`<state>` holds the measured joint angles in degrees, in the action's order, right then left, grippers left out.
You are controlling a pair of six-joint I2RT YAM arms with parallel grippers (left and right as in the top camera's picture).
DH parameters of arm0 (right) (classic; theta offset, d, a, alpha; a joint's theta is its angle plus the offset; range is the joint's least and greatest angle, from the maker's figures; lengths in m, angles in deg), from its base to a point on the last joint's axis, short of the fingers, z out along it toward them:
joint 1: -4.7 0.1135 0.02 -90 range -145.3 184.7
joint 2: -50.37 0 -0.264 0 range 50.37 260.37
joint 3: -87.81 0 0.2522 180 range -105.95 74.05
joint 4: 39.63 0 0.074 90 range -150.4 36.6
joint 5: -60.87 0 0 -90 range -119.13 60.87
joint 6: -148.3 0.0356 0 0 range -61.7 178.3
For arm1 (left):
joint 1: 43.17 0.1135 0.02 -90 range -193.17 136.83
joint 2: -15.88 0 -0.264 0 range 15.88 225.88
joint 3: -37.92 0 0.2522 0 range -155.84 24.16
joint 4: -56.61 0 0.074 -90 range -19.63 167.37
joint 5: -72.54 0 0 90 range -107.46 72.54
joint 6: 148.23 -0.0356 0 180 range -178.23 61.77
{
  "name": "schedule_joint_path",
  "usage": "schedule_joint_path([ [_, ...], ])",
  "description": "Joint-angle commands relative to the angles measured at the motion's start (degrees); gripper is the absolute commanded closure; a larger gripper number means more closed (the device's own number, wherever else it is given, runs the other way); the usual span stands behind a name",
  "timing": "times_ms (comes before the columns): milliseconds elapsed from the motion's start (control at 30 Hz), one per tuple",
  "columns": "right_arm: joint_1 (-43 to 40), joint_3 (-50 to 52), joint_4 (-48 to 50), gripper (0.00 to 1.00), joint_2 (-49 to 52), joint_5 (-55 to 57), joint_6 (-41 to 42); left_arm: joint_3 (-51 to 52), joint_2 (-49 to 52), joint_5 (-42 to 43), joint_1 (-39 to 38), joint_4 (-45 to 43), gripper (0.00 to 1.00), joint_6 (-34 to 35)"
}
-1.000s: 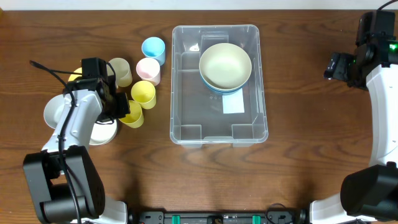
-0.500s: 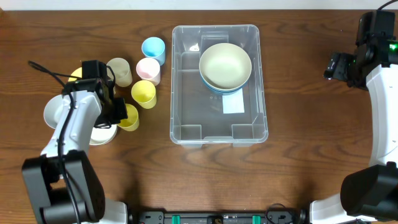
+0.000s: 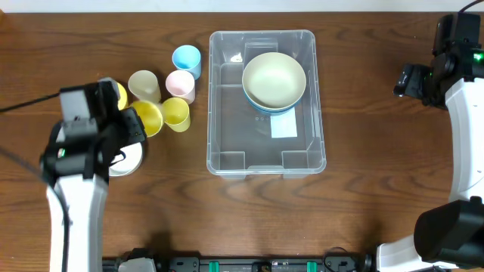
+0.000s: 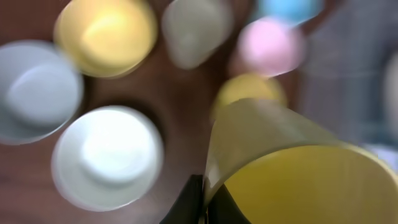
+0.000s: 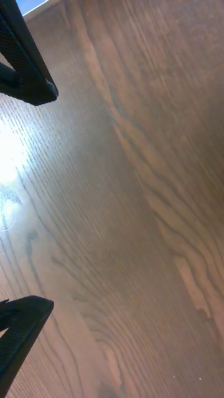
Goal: Pack container
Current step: 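Lift the yellow cup with left gripper and carry it into the bin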
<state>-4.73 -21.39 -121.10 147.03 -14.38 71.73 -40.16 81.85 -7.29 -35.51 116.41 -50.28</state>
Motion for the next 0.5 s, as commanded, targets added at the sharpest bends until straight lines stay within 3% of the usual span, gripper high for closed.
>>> schedule_joint_path([
  [0,-0.3,-0.8,0.0,0.01,-0.9,0.0,0.9,-1.2,-4.2,12.2,-0.4,-1.4,0.94,4.0],
  [167,-0.3,-0.8,0.0,0.01,-0.9,0.0,0.9,-1.2,-6.2,14.3,-5.2,-2.7,0.94,6.7],
  [467,-0.3,-0.8,0.0,0.01,-0.9,0.0,0.9,-1.2,-1.3,12.9,-21.8,-8.9,0.94,10.4],
])
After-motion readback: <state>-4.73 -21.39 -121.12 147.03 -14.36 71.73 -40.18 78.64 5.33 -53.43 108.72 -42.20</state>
